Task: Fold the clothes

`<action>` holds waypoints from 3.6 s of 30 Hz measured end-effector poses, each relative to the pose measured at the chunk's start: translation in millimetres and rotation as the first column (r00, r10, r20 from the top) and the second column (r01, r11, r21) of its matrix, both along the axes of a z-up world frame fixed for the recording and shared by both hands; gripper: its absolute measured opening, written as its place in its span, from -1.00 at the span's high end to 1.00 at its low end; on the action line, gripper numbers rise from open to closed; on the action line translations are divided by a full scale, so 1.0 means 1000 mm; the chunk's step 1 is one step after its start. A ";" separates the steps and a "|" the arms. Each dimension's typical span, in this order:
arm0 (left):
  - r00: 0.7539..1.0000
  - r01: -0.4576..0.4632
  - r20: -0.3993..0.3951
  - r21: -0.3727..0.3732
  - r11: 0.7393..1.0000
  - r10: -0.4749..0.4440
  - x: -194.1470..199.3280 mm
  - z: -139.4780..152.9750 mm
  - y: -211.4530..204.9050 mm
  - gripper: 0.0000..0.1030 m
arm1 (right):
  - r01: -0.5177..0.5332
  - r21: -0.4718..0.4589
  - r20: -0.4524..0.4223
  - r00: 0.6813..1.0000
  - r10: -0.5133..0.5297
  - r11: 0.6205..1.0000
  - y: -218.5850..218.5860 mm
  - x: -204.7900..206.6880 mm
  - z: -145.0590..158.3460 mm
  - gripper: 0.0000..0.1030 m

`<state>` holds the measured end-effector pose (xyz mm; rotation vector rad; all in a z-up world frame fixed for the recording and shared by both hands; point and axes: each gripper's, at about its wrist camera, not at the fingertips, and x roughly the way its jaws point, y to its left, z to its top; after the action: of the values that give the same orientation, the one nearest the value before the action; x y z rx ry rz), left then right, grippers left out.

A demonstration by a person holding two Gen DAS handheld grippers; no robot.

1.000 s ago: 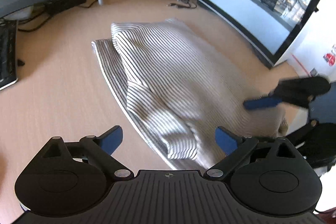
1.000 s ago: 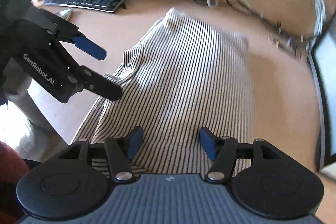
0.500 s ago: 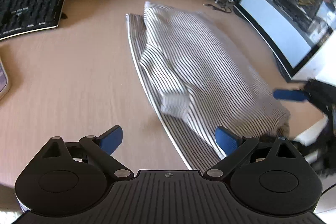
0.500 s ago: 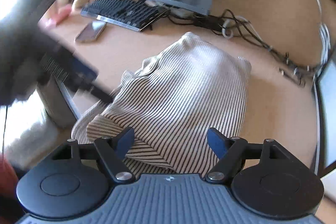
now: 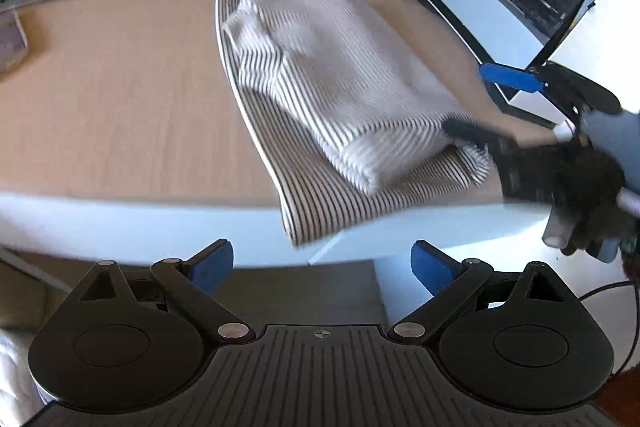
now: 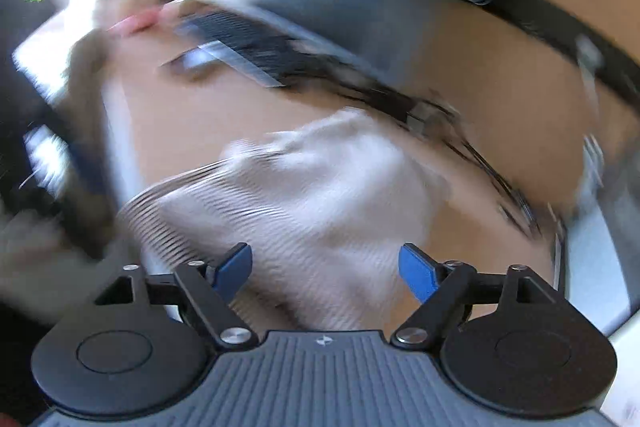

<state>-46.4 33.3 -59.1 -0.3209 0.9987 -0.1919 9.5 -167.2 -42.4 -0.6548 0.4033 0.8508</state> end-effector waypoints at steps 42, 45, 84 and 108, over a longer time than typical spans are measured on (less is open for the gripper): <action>0.946 0.214 0.241 0.040 0.976 -0.217 0.167 0.048 0.048 -0.60 | -0.117 -0.567 0.040 0.985 0.170 0.815 0.064 -0.030 0.045 0.65; 0.914 0.298 0.245 0.129 0.946 -0.322 0.179 0.036 0.026 -0.47 | -0.145 -0.686 0.098 0.953 0.287 0.713 0.054 -0.046 0.066 0.66; 0.869 0.432 0.221 0.094 0.897 -0.442 0.217 0.052 0.027 -0.70 | 0.032 0.145 -0.259 0.966 0.007 0.989 0.046 0.210 0.046 0.47; 0.877 0.409 0.159 0.246 0.879 -0.453 0.255 0.054 0.010 -0.71 | 0.496 0.111 -0.254 0.852 -0.458 0.861 -0.022 0.178 0.013 -0.48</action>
<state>208.1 43.1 -5.5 0.1201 0.8566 -0.5176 187.3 -189.0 -28.9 -0.2735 0.6545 0.4682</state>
